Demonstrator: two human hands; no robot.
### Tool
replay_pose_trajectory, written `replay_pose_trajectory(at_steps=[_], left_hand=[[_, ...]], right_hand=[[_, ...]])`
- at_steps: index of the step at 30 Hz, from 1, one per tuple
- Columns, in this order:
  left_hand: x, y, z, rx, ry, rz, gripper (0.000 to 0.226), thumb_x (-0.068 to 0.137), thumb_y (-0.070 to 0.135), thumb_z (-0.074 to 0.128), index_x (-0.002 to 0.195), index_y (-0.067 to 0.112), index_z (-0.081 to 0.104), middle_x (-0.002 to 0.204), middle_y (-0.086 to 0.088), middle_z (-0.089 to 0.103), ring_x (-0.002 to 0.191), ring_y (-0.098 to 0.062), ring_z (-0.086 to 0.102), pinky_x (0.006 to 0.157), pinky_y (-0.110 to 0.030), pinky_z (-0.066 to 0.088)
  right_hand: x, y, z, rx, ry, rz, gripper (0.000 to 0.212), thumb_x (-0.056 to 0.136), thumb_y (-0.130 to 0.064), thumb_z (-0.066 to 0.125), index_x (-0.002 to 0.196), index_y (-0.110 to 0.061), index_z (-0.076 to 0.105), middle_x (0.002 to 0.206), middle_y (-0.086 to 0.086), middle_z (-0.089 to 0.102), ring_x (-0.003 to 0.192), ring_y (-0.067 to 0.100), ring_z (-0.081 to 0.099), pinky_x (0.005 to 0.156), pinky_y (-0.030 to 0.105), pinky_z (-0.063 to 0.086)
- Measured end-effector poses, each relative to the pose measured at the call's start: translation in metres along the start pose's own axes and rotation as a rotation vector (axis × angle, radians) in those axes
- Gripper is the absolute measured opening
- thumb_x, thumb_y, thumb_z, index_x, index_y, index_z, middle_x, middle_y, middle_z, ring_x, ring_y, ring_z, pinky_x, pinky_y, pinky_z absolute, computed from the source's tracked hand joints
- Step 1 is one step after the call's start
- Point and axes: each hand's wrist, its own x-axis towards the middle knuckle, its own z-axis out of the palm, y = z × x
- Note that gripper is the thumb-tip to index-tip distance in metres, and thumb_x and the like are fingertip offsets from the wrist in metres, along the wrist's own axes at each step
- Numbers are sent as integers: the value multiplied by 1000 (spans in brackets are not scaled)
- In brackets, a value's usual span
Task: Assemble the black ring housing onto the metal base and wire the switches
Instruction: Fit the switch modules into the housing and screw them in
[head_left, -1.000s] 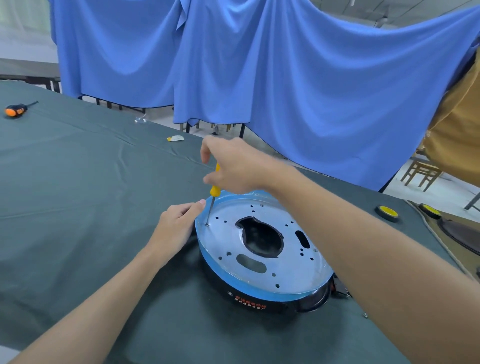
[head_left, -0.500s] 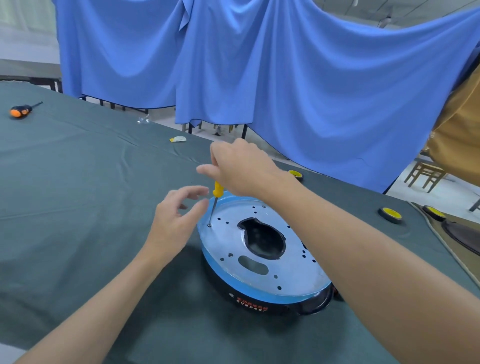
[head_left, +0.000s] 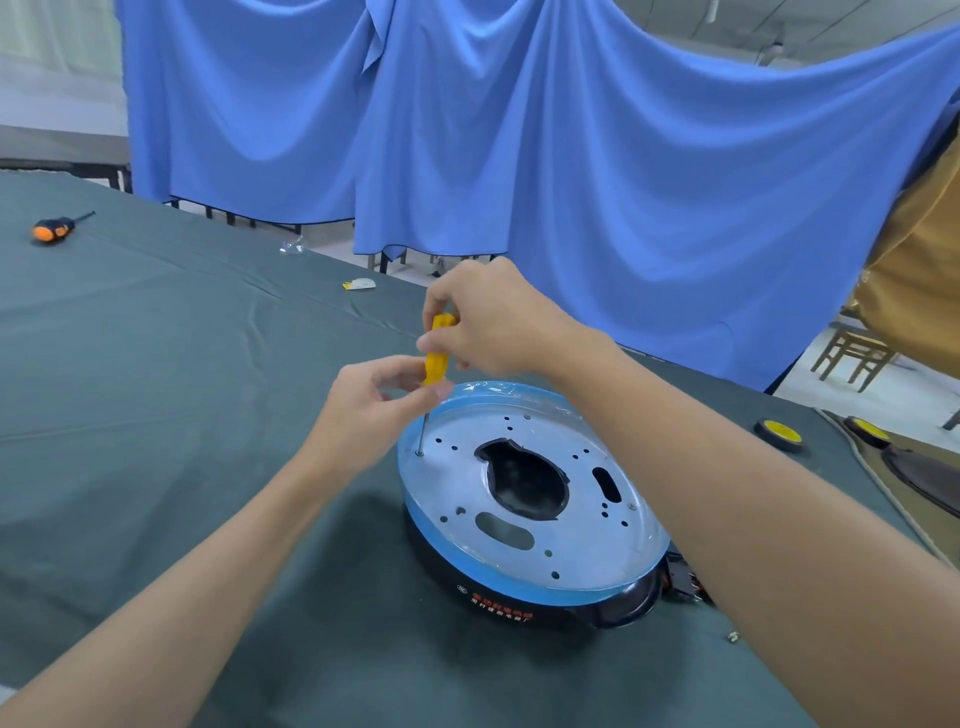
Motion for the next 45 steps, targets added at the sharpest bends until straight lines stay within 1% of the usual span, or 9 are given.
replay_pose_trajectory(at_steps=[4,8,12,16,23,28,32,39,45], left_hand=[[7,4,4,114,103,37,12,70,27,87,77,29,77,77,7,75,76,-6,68,80,-31,51],[5,5,-1,55,-33,67,13,78,24,78,85,35,79,85,7,77,84,-10,69,89,-31,54],[3,7,0,58,64,56,12,72,26,82,80,33,77,83,7,76,78,-19,68,81,-43,52],[5,9,-1,72,67,38,13,74,20,84,80,29,77,81,3,76,80,-14,70,89,-52,53],[4,8,1,55,34,46,21,66,33,81,84,26,76,80,4,75,74,-12,67,78,-40,52],[8,7,-6,35,-151,28,10,89,17,72,96,23,74,96,5,77,97,-10,71,89,-31,53],[6,5,1,127,-3,53,20,70,32,87,84,30,72,86,13,75,85,0,66,77,-13,43],[3,8,-2,71,-138,58,16,90,12,70,95,26,75,95,7,77,96,-8,71,93,-31,54],[3,3,8,254,99,71,17,73,26,85,75,27,69,80,13,74,80,0,65,71,-10,39]], right_hand=[[0,-3,3,-132,12,48,36,88,-47,61,65,-22,48,70,1,47,68,18,44,53,28,30],[-4,-2,-7,11,-32,-37,5,87,-26,67,85,-22,66,79,-3,56,80,19,48,70,29,44],[-4,-6,-2,21,42,23,28,88,-34,66,67,-20,55,71,4,54,77,24,52,75,35,52],[-5,-6,-5,-49,-14,-17,12,88,-31,66,88,-19,67,84,1,58,82,20,47,73,31,46],[-2,-4,0,-71,49,56,36,87,-45,64,64,-20,52,74,2,50,80,24,50,64,30,40],[-8,0,-9,20,11,-43,1,84,-20,69,83,-20,69,72,-7,57,68,6,53,71,31,52],[-5,-2,-6,-33,49,48,29,87,-36,68,69,-16,57,79,4,57,73,24,61,68,35,52],[-10,1,-11,-40,-6,-27,5,87,-19,66,82,-17,68,67,-10,58,76,12,54,69,26,46],[-7,-1,-5,-59,7,39,45,95,-39,57,62,-8,54,55,8,62,59,18,53,77,38,54]])
